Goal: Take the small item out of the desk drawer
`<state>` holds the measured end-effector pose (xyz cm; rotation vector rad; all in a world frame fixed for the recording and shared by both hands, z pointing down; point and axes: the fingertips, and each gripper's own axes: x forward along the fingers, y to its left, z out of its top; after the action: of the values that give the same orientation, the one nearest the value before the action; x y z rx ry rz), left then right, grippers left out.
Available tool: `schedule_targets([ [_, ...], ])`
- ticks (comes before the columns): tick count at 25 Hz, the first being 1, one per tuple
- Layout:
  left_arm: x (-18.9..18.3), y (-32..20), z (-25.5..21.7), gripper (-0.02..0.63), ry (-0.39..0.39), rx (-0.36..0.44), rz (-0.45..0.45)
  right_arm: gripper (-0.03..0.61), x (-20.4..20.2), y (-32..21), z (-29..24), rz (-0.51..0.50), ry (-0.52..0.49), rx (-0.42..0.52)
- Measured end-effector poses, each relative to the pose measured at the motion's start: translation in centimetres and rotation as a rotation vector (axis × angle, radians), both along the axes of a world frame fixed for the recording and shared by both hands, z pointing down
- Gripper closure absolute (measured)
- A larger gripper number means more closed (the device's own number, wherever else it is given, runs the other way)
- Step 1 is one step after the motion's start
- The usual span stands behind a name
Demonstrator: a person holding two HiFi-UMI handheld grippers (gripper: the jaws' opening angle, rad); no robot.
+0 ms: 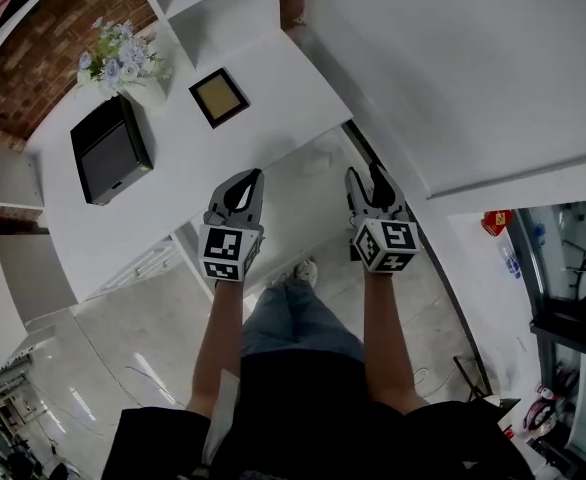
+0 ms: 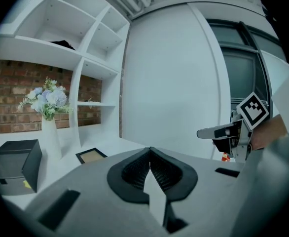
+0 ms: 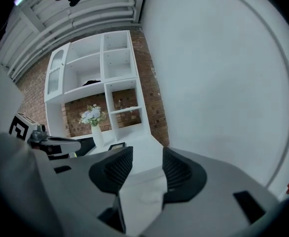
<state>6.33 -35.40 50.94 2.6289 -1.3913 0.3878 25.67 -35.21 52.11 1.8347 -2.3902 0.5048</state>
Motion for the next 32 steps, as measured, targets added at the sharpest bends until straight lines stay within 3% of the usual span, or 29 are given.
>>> schedule_targets([
  [7,-0.1,-1.2,1.5,0.604,0.019,-0.037,-0.008,0.408,-2.3,-3.8,4.6,-0.030,0.042,-0.141],
  [18,-0.6,-2.6,5.8,0.604,0.059,-0.127,-0.039,0.349,-6.0,-7.3,16.8,-0.069,0.141,-0.490],
  [32,-1.2,-2.5,10.6,0.604,0.065,-0.224,-0.059,0.297,-5.8,-9.1,26.8,-0.002,0.230,-0.726],
])
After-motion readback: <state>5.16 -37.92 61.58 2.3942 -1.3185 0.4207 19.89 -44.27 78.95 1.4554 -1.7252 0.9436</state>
